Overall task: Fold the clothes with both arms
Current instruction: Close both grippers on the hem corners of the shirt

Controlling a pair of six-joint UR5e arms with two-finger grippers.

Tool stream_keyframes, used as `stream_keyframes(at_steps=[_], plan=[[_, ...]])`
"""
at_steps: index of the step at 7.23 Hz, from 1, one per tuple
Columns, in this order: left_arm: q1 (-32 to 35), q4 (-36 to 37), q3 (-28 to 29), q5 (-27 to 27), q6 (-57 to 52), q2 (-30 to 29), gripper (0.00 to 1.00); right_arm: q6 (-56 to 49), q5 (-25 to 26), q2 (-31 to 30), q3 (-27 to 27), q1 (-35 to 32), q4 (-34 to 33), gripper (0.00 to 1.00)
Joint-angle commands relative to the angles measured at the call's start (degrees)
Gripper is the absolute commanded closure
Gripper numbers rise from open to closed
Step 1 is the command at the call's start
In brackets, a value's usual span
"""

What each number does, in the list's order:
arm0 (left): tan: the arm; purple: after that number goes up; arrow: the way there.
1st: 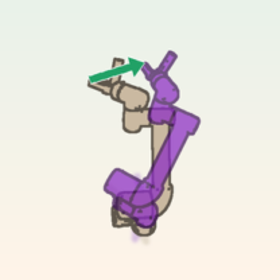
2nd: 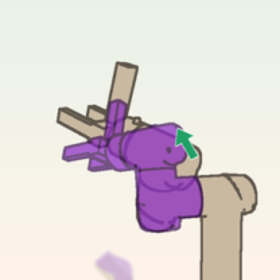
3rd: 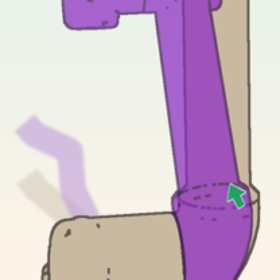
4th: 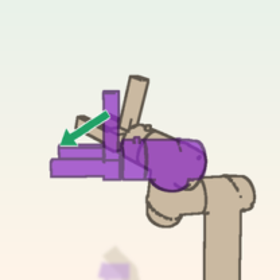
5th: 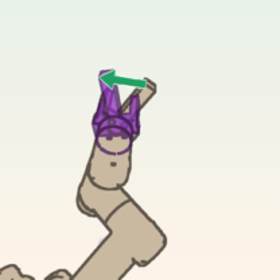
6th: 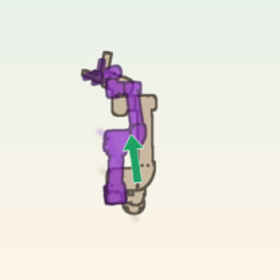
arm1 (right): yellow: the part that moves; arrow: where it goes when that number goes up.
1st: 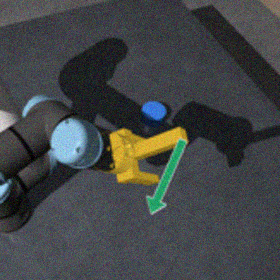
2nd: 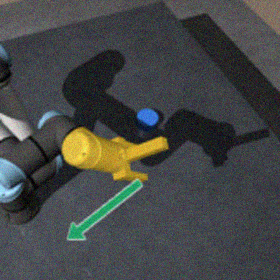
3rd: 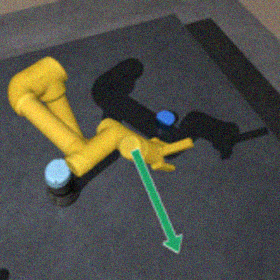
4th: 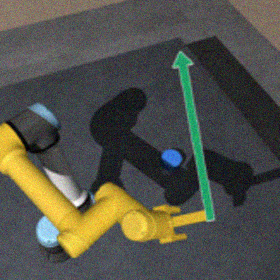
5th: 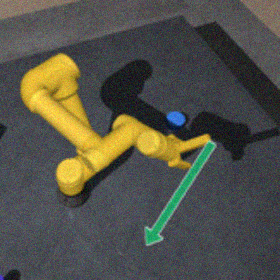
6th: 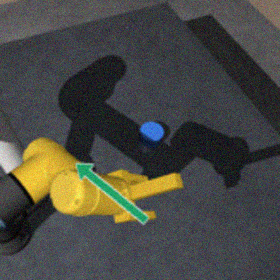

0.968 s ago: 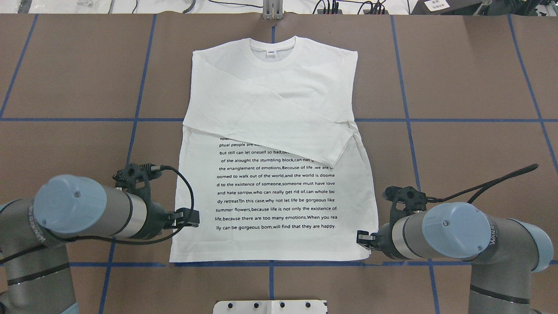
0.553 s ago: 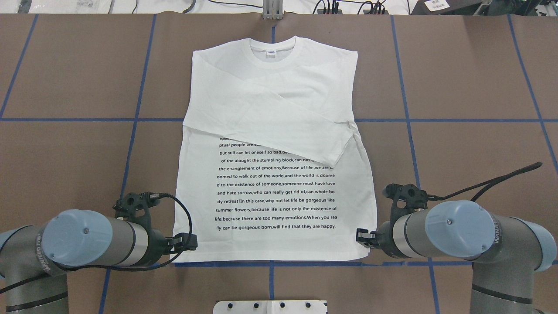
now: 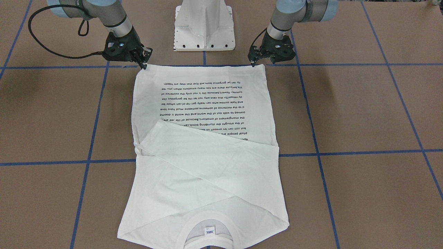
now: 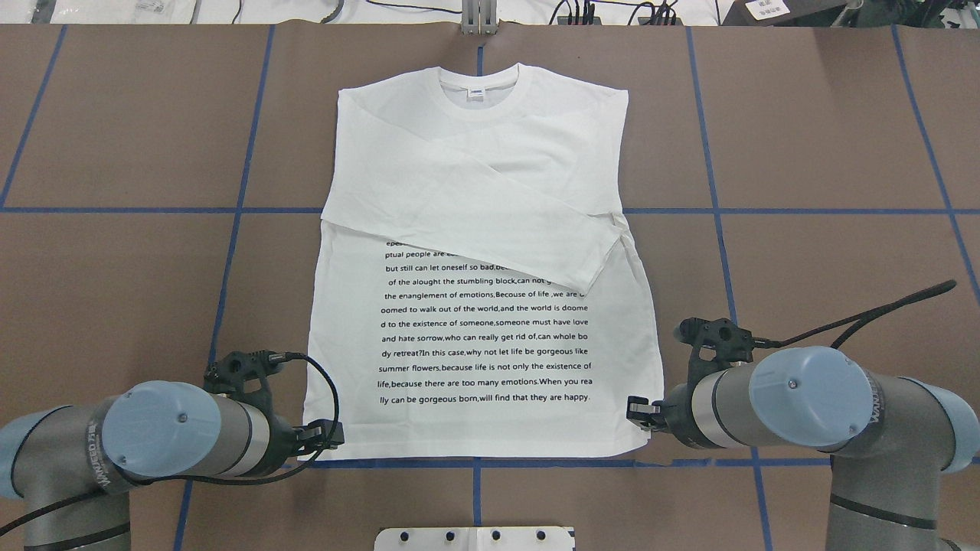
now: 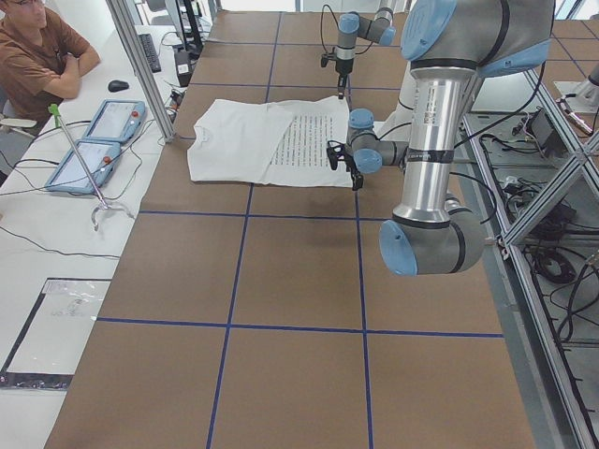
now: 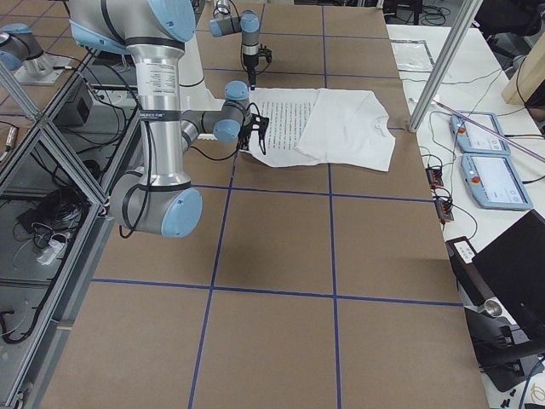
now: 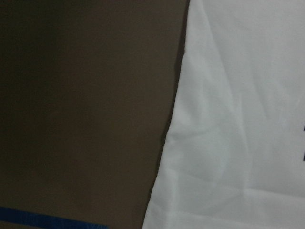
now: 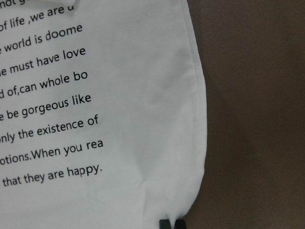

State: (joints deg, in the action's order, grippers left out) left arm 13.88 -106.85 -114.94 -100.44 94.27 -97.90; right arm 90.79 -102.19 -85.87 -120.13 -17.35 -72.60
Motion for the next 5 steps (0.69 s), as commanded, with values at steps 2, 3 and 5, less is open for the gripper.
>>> stream_keyframes(at_steps=[2, 3, 5], plan=[[-0.08, 0.07, 1.21, 0.85, 0.03, -0.80, 0.05, -0.09, -0.11, -0.09, 0.08, -0.05, 0.00, 1.00], [-0.08, 0.07, 1.30, 1.81, 0.03, -0.80, 0.07, -0.09, -0.20, -0.09, 0.16, -0.05, 0.00, 1.00], [0.01, 0.15, 1.65, 2.70, 0.03, -0.80, 0.10, -0.26, -0.29, 0.00, 0.16, -0.14, 0.00, 1.00]])
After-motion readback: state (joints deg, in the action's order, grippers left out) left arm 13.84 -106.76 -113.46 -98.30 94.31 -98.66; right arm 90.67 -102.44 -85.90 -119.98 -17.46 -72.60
